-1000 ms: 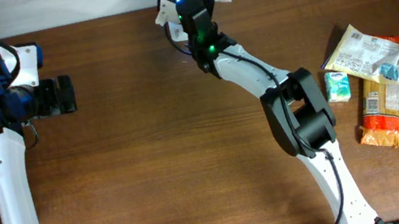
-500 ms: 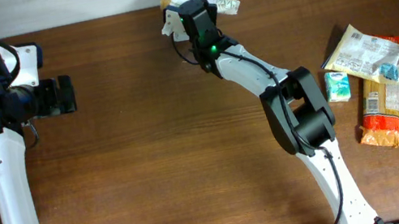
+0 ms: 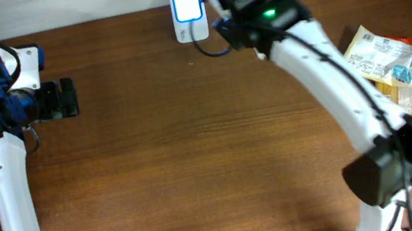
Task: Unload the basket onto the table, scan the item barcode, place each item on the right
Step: 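Carry the tube right and release it beside the pile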
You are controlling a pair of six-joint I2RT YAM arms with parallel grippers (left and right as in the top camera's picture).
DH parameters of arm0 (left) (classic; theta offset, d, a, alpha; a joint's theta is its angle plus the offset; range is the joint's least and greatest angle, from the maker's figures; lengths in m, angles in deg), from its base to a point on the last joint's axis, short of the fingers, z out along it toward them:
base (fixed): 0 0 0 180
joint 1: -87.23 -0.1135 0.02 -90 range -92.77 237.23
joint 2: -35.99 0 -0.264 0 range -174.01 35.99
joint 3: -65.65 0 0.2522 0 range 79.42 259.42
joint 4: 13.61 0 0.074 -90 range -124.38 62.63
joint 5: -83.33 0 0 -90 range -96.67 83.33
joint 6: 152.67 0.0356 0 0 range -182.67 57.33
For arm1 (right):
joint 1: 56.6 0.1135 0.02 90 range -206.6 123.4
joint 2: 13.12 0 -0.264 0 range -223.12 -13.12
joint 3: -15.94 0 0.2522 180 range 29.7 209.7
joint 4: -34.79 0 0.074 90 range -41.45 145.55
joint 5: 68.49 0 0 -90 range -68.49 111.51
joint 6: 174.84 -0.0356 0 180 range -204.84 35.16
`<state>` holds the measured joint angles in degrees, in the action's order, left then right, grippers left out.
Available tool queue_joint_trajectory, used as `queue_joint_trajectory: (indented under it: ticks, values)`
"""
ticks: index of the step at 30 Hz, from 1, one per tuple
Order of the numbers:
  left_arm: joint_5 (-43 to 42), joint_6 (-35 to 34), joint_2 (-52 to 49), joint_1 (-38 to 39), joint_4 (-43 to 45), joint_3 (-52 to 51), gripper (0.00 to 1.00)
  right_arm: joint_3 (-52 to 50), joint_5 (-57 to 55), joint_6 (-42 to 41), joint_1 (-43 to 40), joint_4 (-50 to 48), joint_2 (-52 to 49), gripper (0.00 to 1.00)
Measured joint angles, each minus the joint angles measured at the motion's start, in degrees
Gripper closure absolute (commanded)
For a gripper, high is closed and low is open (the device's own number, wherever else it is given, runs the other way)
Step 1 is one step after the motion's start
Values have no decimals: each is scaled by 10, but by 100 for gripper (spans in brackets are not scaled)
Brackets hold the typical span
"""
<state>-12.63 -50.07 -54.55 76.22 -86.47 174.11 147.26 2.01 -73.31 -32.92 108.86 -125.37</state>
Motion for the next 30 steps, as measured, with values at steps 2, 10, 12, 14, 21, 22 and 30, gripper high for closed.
queue_joint_trajectory:
  ticks: [2, 10, 12, 14, 21, 22, 30]
  values:
    - [0, 0, 0, 0, 0, 0, 1, -28, 16, -95, -39, 141, 0, 96]
    - [0, 0, 0, 0, 0, 0, 1, -283, 51, -158, -152, 30, -41, 62]
    - [0, 0, 0, 0, -1, 0, 1, -310, 50, -161, -190, 15, -42, 36]
    - [0, 0, 0, 0, 0, 0, 1, -313, 48, -160, -225, 16, -42, 24]
    - [0, 0, 0, 0, 0, 0, 1, -285, 152, -124, -221, 38, 44, 1]
    - [0, 0, 0, 0, -1, 0, 1, -276, 174, -118, -216, 40, 75, 1]
    - [0, 0, 0, 0, -1, 0, 1, -227, 320, -102, -208, 48, 413, 1]
